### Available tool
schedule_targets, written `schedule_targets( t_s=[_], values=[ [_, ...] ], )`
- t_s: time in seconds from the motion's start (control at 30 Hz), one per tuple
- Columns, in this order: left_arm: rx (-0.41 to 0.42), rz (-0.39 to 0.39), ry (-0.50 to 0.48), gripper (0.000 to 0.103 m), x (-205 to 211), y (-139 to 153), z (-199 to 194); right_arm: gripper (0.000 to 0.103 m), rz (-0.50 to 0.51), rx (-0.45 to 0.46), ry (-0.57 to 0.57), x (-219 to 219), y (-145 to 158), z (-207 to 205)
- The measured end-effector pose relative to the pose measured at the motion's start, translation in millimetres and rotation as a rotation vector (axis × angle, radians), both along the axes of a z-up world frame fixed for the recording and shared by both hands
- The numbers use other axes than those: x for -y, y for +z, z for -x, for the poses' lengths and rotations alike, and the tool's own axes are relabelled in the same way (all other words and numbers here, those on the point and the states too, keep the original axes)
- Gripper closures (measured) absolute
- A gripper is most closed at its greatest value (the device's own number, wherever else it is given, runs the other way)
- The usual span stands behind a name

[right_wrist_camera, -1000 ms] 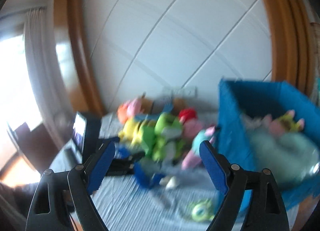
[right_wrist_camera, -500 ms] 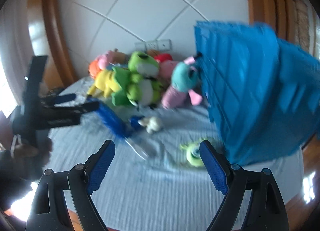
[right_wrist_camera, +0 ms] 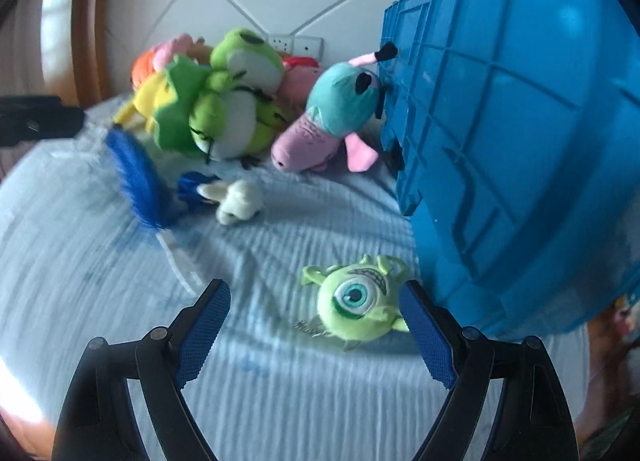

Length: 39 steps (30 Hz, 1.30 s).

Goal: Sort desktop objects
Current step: 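Withdraw both tools from the bin back toward the bed, then move right tool down to the green one-eyed monster plush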

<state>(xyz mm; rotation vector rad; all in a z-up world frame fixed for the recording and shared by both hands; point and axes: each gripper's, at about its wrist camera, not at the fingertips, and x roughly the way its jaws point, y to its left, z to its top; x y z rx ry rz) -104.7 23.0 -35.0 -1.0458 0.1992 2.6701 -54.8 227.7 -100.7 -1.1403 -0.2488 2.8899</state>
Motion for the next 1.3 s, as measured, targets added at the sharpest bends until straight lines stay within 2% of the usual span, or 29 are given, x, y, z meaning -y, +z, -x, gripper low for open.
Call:
schedule_targets(
  t_s=[0.07,0.13,0.23,0.37,0.63,0.97,1.07,1.3],
  values=[
    [0.003,0.002,0.006,0.004,2,-2,2,0.013,-0.05,0.004,-0.009,3,-9,8],
    [0.007,0.003,0.011,0.004,5,-3,3,0.002,-0.097,-0.007,-0.001,12,-15,10],
    [0.012,0.006,0.02,0.004,9,-5,6,0.002,-0.136,0.009,0.014,24,-23,13],
    [0.011,0.016,0.018,0.004,13,-6,9,0.002,-0.122,-0.015,0.047,34,-22,15],
    [0.011,0.042,-0.015,0.004,15,-7,18,0.002,0.005,0.036,-0.131,9,-33,51],
    [0.001,0.037,-0.042,0.004,17,-8,30,0.002,0.009,0.07,-0.336,-18,-49,62],
    [0.003,0.034,-0.049,0.004,16,-10,34,0.002,0.023,0.072,-0.373,-28,-52,65],
    [0.028,0.047,-0.072,0.004,7,-25,52,0.001,-0.001,0.176,-0.395,-36,-77,78]
  ],
)
